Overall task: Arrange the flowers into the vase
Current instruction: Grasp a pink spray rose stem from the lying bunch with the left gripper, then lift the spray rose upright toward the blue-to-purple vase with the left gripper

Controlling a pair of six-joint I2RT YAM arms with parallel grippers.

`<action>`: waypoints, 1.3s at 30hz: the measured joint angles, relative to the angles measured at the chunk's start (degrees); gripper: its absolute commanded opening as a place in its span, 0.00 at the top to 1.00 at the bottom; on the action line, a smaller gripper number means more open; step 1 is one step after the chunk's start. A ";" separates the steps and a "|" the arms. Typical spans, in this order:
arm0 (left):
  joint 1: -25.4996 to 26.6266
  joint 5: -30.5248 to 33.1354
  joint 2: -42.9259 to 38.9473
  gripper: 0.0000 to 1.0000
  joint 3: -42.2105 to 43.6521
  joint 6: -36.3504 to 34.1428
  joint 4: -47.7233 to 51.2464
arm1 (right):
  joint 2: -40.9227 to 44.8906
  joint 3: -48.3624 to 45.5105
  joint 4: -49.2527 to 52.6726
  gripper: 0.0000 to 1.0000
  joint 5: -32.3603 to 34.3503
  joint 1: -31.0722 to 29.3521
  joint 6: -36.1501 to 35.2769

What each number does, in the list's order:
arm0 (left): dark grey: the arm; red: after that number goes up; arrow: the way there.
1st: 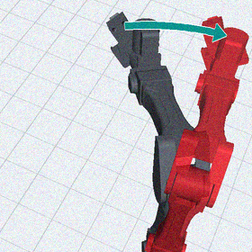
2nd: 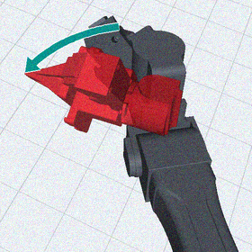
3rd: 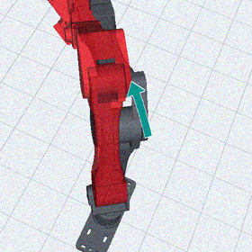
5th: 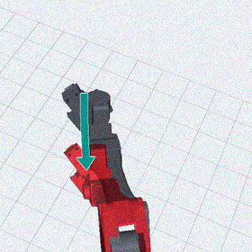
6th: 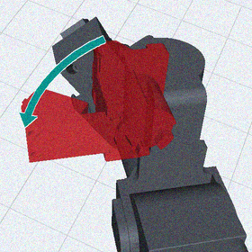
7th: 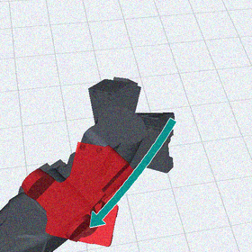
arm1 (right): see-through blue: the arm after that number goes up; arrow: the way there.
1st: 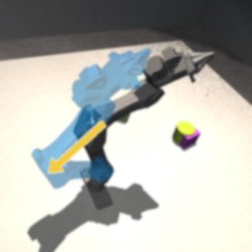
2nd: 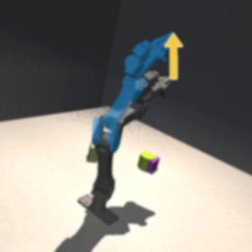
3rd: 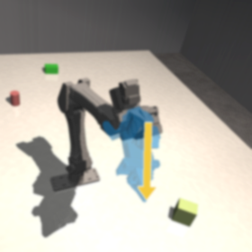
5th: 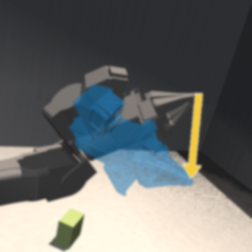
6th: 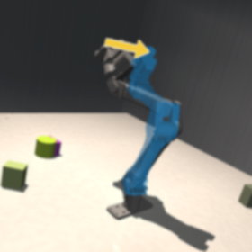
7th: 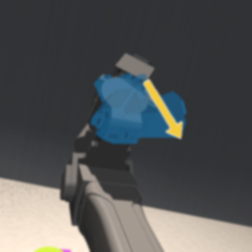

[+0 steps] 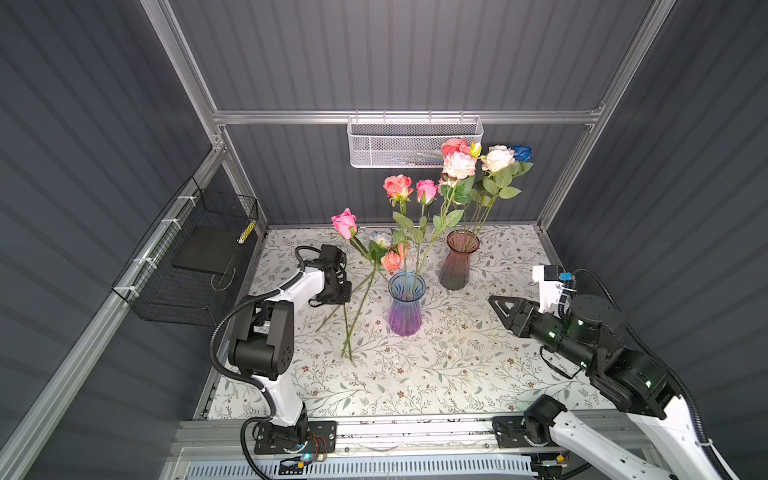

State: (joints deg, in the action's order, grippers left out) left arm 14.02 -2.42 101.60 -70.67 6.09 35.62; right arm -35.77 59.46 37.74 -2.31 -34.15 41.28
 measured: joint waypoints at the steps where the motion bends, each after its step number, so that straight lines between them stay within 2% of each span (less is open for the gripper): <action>1: 0.15 -0.11 -0.35 0.54 -0.07 0.04 -0.04 | -0.02 0.00 0.00 0.60 -0.11 0.00 0.11; 2: 0.42 -0.15 -0.50 0.51 -0.44 -0.07 0.11 | -0.07 0.00 0.02 0.60 -0.17 0.00 0.24; 6: 3.19 1.05 3.19 0.51 -5.95 -1.01 0.87 | -0.70 0.00 -0.02 0.60 -0.72 0.00 0.55; 9: 5.20 2.99 9.03 0.52 -12.28 -2.51 0.92 | -1.90 0.00 -0.31 0.59 -1.51 0.00 0.74; 14: 6.21 6.97 15.41 0.56 -16.37 -4.63 0.85 | -2.97 -0.26 -0.68 0.58 -1.86 0.04 0.74; 19: 6.01 8.76 20.72 0.68 -20.55 -6.49 1.81 | -4.11 -0.74 -0.94 0.58 -1.84 0.04 0.70; 24: 5.77 8.68 21.86 0.84 -22.12 -7.34 1.64 | -6.58 -0.74 -1.38 0.58 -1.81 0.28 0.63; 36: 5.77 6.49 20.59 1.00 -20.37 -7.65 0.63 | -7.04 -0.17 -2.16 0.59 -0.94 0.37 0.48; 39: 5.75 4.46 18.64 1.00 -19.21 -7.65 0.76 | -6.75 -0.07 -2.19 0.59 -0.87 0.37 0.50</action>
State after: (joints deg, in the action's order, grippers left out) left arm 19.77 2.04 120.25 -89.89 -1.56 36.38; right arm -42.52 59.40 35.55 -3.18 -33.78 41.78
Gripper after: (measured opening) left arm 0.079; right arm 0.414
